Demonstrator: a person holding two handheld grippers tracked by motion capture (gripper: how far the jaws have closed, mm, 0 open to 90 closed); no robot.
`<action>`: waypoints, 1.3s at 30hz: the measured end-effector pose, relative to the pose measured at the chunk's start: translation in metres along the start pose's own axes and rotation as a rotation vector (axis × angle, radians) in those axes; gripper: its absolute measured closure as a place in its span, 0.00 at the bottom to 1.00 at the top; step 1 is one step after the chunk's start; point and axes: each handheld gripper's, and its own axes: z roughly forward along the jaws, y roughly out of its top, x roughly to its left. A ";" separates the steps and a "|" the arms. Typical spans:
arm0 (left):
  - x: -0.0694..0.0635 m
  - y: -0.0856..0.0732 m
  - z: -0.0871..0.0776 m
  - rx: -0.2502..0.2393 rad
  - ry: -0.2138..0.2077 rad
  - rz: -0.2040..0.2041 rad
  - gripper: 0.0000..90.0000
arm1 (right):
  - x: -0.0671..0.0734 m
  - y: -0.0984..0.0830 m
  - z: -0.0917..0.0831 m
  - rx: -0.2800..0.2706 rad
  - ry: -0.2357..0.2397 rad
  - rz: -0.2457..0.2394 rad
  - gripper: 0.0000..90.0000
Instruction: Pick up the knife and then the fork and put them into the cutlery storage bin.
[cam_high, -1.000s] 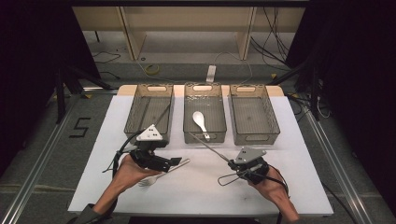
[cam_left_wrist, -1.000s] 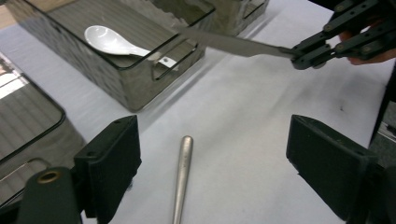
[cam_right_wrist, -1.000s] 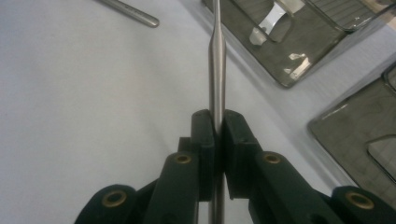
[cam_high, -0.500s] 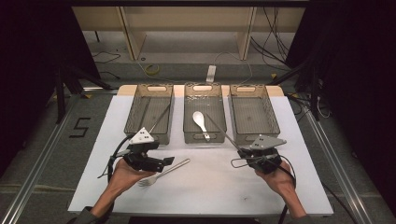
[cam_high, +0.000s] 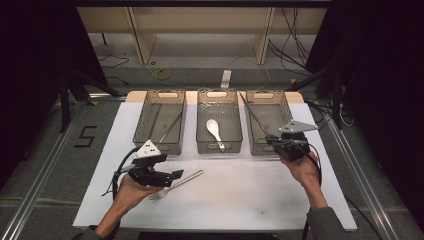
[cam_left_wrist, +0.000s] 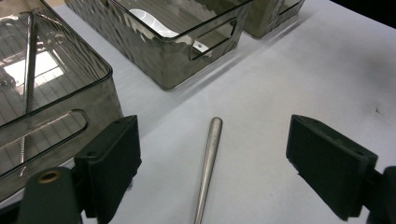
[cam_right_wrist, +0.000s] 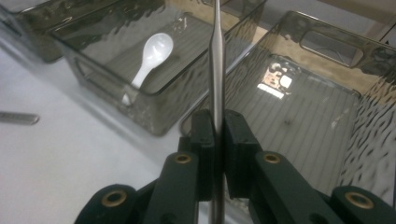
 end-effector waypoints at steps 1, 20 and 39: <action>0.000 -0.001 0.000 -0.004 0.001 -0.001 0.19 | -0.003 0.003 0.003 0.001 -0.007 0.011 0.94; 0.000 -0.005 -0.002 -0.010 0.001 -0.003 0.19 | -0.042 0.030 0.043 0.066 -0.087 0.232 0.94; 0.000 -0.005 -0.002 -0.011 -0.006 -0.006 0.20 | -0.043 0.023 0.065 0.123 -0.109 0.328 0.94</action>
